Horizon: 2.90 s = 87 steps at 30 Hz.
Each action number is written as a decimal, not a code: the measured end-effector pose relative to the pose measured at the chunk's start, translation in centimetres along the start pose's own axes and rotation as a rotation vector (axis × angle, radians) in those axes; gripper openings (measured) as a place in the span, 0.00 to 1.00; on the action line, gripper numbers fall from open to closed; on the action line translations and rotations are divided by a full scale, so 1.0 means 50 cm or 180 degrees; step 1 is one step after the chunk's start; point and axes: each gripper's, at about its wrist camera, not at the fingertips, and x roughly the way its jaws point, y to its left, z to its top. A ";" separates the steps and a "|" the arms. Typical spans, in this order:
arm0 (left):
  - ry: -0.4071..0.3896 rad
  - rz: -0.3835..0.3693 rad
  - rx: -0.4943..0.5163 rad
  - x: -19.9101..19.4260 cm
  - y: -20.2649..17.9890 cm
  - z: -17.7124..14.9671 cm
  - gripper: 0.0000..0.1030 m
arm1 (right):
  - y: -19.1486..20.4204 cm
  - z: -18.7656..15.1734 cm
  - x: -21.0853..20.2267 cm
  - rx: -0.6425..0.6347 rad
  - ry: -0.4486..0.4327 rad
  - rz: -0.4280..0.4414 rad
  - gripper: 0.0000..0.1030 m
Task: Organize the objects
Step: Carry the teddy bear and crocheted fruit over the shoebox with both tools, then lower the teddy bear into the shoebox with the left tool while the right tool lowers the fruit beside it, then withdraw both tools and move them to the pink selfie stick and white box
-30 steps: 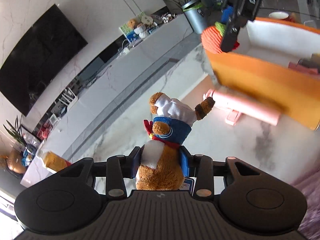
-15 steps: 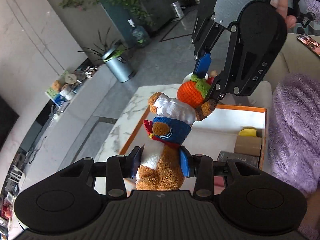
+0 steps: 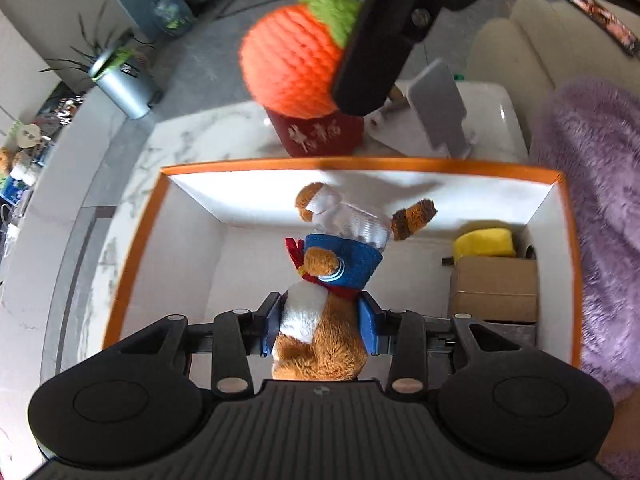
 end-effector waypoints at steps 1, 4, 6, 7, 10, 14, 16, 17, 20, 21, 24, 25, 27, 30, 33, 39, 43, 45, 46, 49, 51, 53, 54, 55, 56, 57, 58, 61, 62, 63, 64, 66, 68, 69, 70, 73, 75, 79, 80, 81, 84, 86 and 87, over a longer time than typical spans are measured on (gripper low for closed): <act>0.0002 -0.0029 -0.0038 0.008 0.005 0.001 0.45 | -0.004 0.000 0.012 0.0009 0.0027 0.0048 0.39; 0.0049 -0.0343 -0.0276 0.019 0.023 0.008 0.44 | -0.006 0.001 0.045 -0.0003 0.0142 0.0102 0.39; 0.0089 -0.0547 -0.0328 0.025 0.030 0.010 0.44 | -0.006 0.005 0.061 -0.0046 0.0227 0.0128 0.39; 0.0114 -0.0617 -0.0414 0.032 0.034 0.008 0.44 | -0.007 0.006 0.066 -0.0056 0.0245 0.0132 0.39; 0.0166 -0.0679 -0.0494 0.057 0.038 -0.010 0.44 | -0.015 0.006 0.081 -0.0022 0.0286 0.0163 0.39; 0.0140 -0.0766 -0.0534 0.069 0.044 -0.025 0.49 | -0.023 -0.006 0.101 -0.0002 0.0352 0.0214 0.39; 0.0161 -0.0813 -0.0564 0.066 0.054 -0.030 0.51 | -0.025 -0.011 0.108 0.0021 0.0434 0.0294 0.39; 0.0168 -0.0797 -0.0607 0.059 0.059 -0.033 0.51 | -0.025 -0.011 0.110 0.0029 0.0495 0.0379 0.39; 0.0106 -0.0850 -0.0756 0.024 0.078 -0.055 0.55 | -0.004 -0.022 0.107 -0.0192 0.0677 0.0608 0.39; 0.0073 -0.0842 -0.0788 0.011 0.083 -0.061 0.55 | 0.004 -0.026 0.109 -0.0284 0.0752 0.0639 0.39; 0.0046 -0.0871 -0.0969 0.005 0.099 -0.077 0.45 | 0.038 -0.037 0.121 -0.0625 0.0863 0.0615 0.39; 0.0025 -0.0924 -0.1059 0.010 0.103 -0.084 0.41 | 0.046 -0.038 0.128 -0.0682 0.0876 0.0571 0.39; -0.0005 -0.0943 -0.1124 0.017 0.101 -0.094 0.40 | 0.060 -0.043 0.149 -0.0808 0.0961 0.0519 0.39; -0.0030 -0.0976 -0.1169 0.016 0.102 -0.109 0.39 | 0.079 -0.049 0.174 -0.0978 0.1104 0.0507 0.39; -0.0029 -0.1005 -0.1234 0.015 0.106 -0.115 0.38 | 0.088 -0.043 0.202 -0.1045 0.1218 0.0442 0.39; -0.0082 -0.1017 -0.1294 -0.012 0.091 -0.126 0.38 | 0.095 -0.037 0.234 -0.1081 0.1326 0.0385 0.41; -0.0094 -0.1011 -0.1293 -0.019 0.080 -0.123 0.37 | 0.092 -0.032 0.231 -0.1055 0.1343 0.0396 0.45; -0.0094 -0.1009 -0.1293 -0.013 0.079 -0.120 0.37 | 0.084 -0.025 0.227 -0.0976 0.1336 0.0422 0.44; -0.0094 -0.1008 -0.1290 -0.014 0.078 -0.120 0.37 | 0.079 -0.022 0.229 -0.0931 0.1352 0.0439 0.43; -0.0088 -0.1016 -0.1292 -0.007 0.079 -0.117 0.37 | 0.071 -0.020 0.245 -0.0832 0.1440 0.0462 0.20; -0.0083 -0.1019 -0.1277 -0.005 0.079 -0.116 0.37 | 0.072 -0.025 0.262 -0.0827 0.1524 0.0446 0.14; -0.0082 -0.1022 -0.1260 -0.003 0.077 -0.115 0.36 | 0.077 -0.029 0.275 -0.0847 0.1563 0.0440 0.05; -0.0085 -0.1026 -0.1269 -0.003 0.077 -0.115 0.36 | 0.082 -0.029 0.277 -0.0894 0.1548 0.0404 0.02; -0.0091 -0.1029 -0.1270 -0.002 0.076 -0.116 0.36 | 0.085 -0.027 0.280 -0.0901 0.1561 0.0370 0.02; -0.0097 -0.1030 -0.1260 -0.002 0.076 -0.116 0.36 | 0.084 -0.025 0.282 -0.0871 0.1575 0.0362 0.03; -0.0098 -0.1033 -0.1253 -0.002 0.075 -0.117 0.36 | 0.083 -0.024 0.284 -0.0851 0.1587 0.0364 0.03; -0.0101 -0.1037 -0.1253 -0.003 0.076 -0.117 0.36 | 0.082 -0.023 0.285 -0.0852 0.1597 0.0362 0.03; -0.0106 -0.1020 -0.1227 -0.005 0.073 -0.117 0.36 | 0.082 -0.021 0.287 -0.0841 0.1604 0.0349 0.04; -0.0099 -0.1006 -0.1196 -0.007 0.071 -0.116 0.36 | 0.084 -0.021 0.288 -0.0844 0.1615 0.0347 0.04; -0.0092 -0.0987 -0.1175 -0.009 0.070 -0.116 0.36 | 0.085 -0.020 0.288 -0.0846 0.1625 0.0347 0.04; -0.0097 -0.0963 -0.1179 -0.011 0.070 -0.116 0.36 | 0.085 -0.019 0.286 -0.0842 0.1616 0.0340 0.05; -0.0130 -0.0923 -0.1226 -0.017 0.072 -0.119 0.36 | 0.083 -0.011 0.272 -0.0812 0.1539 0.0336 0.06; -0.0161 -0.0874 -0.1248 -0.023 0.073 -0.122 0.36 | 0.079 -0.004 0.259 -0.0735 0.1483 0.0343 0.07; -0.0174 -0.0836 -0.1240 -0.028 0.073 -0.123 0.37 | 0.079 -0.002 0.255 -0.0714 0.1476 0.0331 0.09; -0.0201 -0.0781 -0.1240 -0.036 0.074 -0.124 0.37 | 0.082 0.004 0.254 -0.0710 0.1466 0.0303 0.09; -0.0402 -0.0686 -0.1441 -0.075 0.086 -0.137 0.36 | 0.090 -0.008 0.225 -0.0662 0.1383 0.0283 0.09; -0.0563 -0.0657 -0.1561 -0.116 0.094 -0.150 0.37 | 0.094 -0.006 0.215 -0.0615 0.1333 0.0294 0.09; -0.0684 -0.0379 -0.1700 -0.200 0.100 -0.187 0.37 | 0.110 0.003 0.190 -0.0584 0.1158 0.0263 0.10; -0.0701 -0.0272 -0.1771 -0.224 0.105 -0.201 0.37 | 0.114 0.010 0.184 -0.0554 0.1098 0.0272 0.10; -0.0707 -0.0184 -0.1875 -0.246 0.114 -0.217 0.37 | 0.124 0.018 0.174 -0.0501 0.1031 0.0296 0.10; -0.0690 0.0096 -0.2276 -0.296 0.149 -0.273 0.37 | 0.149 0.053 0.148 -0.0378 0.0804 0.0443 0.10; -0.0675 0.0262 -0.2575 -0.313 0.164 -0.312 0.37 | 0.173 0.085 0.139 -0.0322 0.0663 0.0523 0.10; -0.0682 0.0299 -0.2688 -0.319 0.170 -0.331 0.37 | 0.188 0.101 0.138 -0.0298 0.0599 0.0573 0.10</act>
